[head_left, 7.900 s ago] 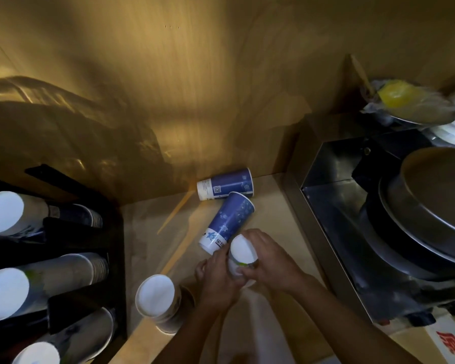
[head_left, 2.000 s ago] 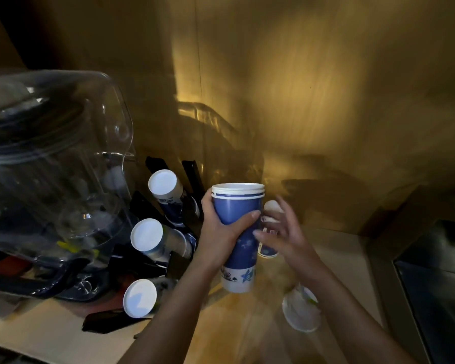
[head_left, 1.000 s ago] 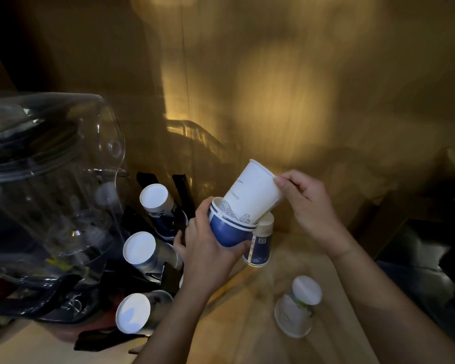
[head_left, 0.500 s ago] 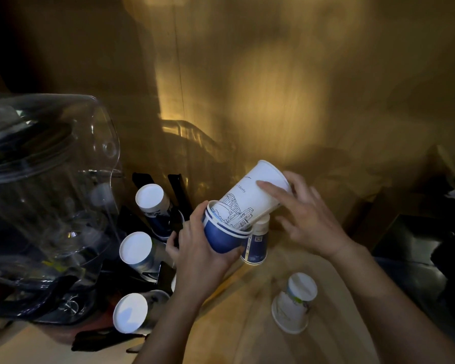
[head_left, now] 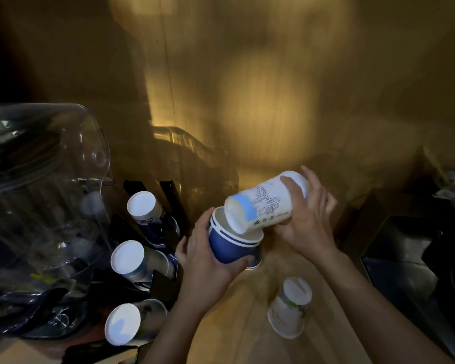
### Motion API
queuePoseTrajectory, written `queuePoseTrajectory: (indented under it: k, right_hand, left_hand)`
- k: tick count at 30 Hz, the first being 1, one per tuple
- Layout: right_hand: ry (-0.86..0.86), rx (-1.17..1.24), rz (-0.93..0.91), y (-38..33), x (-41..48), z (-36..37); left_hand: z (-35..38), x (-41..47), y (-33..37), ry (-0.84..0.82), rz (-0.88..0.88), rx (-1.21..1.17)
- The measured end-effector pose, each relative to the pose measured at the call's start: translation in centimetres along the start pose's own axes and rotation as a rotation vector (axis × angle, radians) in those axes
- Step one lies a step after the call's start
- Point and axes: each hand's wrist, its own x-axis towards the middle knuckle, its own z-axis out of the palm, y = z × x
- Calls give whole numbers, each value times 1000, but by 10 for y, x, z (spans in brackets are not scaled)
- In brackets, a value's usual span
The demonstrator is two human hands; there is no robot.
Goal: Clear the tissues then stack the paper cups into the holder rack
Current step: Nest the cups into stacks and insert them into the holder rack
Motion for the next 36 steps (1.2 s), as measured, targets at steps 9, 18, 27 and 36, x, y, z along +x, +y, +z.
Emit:
queuePoseTrajectory:
  k: [9, 18, 27, 36]
  right_hand:
    - [-39, 671, 298, -7, -3, 17]
    - [-141, 983, 183, -35, 12, 43]
    - [-125, 975, 118, -33, 24, 49]
    - [-88, 947, 279, 19, -23, 27]
  left_hand:
    - [-9, -3, -4, -16, -93, -131]
    - [-14, -26, -19, -55, -154, -237]
    - [-7, -33, -35, -43, -292, -250]
    - [32, -29, -48, -58, -353, -199]
